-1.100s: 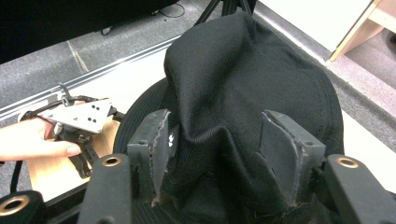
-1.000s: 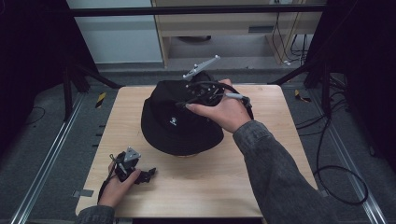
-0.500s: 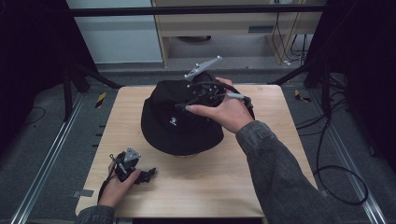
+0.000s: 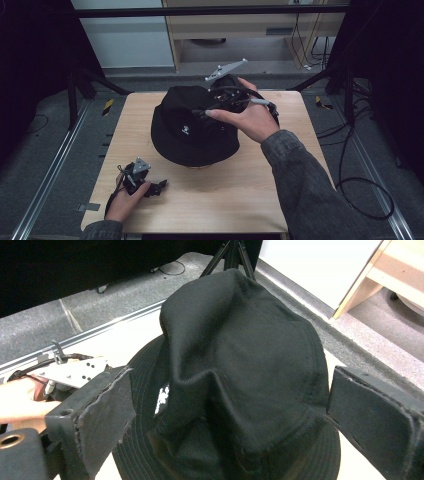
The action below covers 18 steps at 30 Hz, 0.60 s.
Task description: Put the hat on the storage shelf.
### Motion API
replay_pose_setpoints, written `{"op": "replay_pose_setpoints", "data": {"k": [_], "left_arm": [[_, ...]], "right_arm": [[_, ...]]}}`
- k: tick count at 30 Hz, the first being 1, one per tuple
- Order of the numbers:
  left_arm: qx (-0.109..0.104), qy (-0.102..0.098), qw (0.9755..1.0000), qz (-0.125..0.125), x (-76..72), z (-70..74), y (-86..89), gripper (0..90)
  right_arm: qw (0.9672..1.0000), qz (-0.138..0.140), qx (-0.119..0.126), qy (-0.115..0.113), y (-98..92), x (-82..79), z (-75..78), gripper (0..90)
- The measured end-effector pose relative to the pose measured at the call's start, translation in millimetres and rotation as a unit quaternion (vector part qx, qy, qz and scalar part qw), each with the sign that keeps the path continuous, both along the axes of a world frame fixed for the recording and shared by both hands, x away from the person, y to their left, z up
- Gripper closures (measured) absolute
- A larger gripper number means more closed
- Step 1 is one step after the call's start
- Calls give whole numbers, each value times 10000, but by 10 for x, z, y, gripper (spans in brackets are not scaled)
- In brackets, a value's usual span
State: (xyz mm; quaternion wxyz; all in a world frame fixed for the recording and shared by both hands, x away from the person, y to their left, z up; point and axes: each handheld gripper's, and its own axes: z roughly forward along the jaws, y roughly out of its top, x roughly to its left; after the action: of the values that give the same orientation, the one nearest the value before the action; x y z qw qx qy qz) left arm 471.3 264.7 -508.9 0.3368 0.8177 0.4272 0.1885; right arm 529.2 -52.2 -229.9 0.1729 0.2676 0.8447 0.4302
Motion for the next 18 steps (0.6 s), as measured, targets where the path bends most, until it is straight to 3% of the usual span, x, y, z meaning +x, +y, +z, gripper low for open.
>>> {"op": "replay_pose_setpoints", "data": {"k": [9,18], "left_arm": [[15,13,10000,-19,0,2,2,0],[-8,13,10000,-14,-1,-1,0,0]], "right_arm": [[9999,-24,79,-77,-170,-59,53,45],[9994,-217,229,-141,-437,-88,93,44]]}}
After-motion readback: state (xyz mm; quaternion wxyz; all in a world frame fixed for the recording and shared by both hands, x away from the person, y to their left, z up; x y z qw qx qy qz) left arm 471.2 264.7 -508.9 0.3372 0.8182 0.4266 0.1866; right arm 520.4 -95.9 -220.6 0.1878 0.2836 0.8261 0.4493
